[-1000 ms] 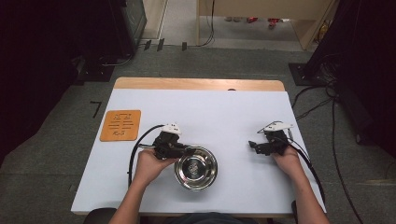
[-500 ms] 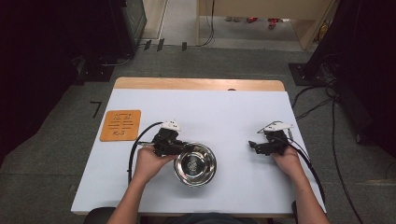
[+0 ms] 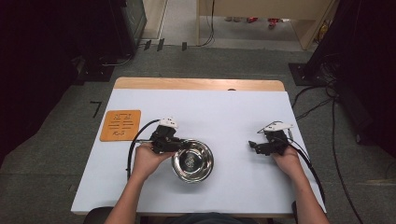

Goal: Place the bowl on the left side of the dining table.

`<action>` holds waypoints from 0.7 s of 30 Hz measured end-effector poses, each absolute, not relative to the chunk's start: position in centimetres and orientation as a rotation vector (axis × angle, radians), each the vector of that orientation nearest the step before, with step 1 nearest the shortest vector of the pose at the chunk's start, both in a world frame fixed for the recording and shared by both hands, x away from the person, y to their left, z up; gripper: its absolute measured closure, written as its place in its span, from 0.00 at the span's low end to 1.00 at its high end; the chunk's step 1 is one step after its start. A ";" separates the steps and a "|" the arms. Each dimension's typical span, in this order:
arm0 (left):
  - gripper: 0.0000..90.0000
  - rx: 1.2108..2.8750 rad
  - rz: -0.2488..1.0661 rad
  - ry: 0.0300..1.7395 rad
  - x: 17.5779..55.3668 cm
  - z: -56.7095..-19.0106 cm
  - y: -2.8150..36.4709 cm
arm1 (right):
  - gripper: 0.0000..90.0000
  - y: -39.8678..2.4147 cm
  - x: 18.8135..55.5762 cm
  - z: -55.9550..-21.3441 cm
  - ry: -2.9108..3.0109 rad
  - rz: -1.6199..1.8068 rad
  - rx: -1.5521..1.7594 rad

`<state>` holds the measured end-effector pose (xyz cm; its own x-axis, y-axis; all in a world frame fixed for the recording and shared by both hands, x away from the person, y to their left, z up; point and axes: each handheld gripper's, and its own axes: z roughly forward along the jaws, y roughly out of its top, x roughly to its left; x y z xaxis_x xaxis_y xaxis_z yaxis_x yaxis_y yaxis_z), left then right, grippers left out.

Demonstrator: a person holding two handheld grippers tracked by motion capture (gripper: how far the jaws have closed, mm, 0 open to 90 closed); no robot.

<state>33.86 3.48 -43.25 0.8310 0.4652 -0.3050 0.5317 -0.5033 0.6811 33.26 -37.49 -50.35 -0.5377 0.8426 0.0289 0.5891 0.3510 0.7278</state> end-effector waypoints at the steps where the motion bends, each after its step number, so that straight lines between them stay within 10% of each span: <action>1: 0.94 2.184 -0.103 0.726 33.9 -43.3 3.5 | 0.14 -37.5 33.3 -50.3 2.268 1.001 1.262; 21: 0.94 2.157 -0.076 0.804 35.0 -43.2 5.4 | 0.14 -37.5 33.3 -50.3 2.268 1.001 1.261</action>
<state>34.98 5.45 -43.18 0.7947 0.5211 -0.3112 0.5701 -0.4649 0.6774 33.27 -37.49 -50.35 -0.5379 0.8425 0.0286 0.5887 0.3511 0.7281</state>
